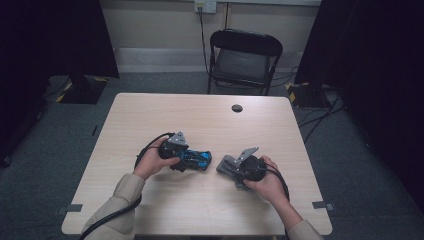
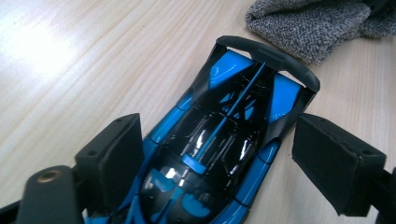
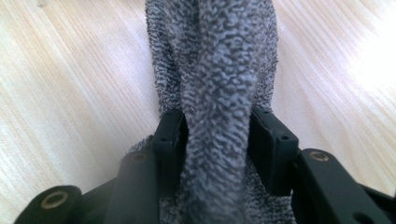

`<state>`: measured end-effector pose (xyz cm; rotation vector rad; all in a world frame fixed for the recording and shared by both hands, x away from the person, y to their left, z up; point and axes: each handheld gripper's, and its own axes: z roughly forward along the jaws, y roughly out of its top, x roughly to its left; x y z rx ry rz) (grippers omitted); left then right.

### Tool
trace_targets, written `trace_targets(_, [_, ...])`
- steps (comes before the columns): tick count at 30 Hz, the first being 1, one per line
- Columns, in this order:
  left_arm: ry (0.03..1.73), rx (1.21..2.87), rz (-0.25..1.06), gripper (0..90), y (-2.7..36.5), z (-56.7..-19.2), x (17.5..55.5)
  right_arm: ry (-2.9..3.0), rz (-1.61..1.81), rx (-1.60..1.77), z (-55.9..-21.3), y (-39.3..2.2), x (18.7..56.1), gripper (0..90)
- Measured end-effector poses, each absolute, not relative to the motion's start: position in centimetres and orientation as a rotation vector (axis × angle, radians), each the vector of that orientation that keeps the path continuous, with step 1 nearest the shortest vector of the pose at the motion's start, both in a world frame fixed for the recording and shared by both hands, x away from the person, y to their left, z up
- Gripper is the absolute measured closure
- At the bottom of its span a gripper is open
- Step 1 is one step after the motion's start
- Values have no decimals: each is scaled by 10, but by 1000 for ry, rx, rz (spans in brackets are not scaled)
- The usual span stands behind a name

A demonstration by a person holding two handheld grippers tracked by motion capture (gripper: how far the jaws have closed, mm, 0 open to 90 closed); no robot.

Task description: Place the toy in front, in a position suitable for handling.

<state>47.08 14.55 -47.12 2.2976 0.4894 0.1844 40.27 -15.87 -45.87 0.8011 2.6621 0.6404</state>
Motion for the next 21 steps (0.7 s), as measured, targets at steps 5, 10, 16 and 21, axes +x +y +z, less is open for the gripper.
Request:
trace_targets(5, [404,2349,187,154,154,-473,480,2658,664,824,-459,-158,403,530])
trace_targets(10, [322,2369,179,122,157,-480,484,2667,665,834,-460,-156,404,518])
trace_targets(16, [328,2386,129,49,156,-495,489,2670,666,840,-460,-155,405,518])
trace_targets(21, [371,2327,121,0,155,-501,488,2670,672,843,-460,-155,404,518])
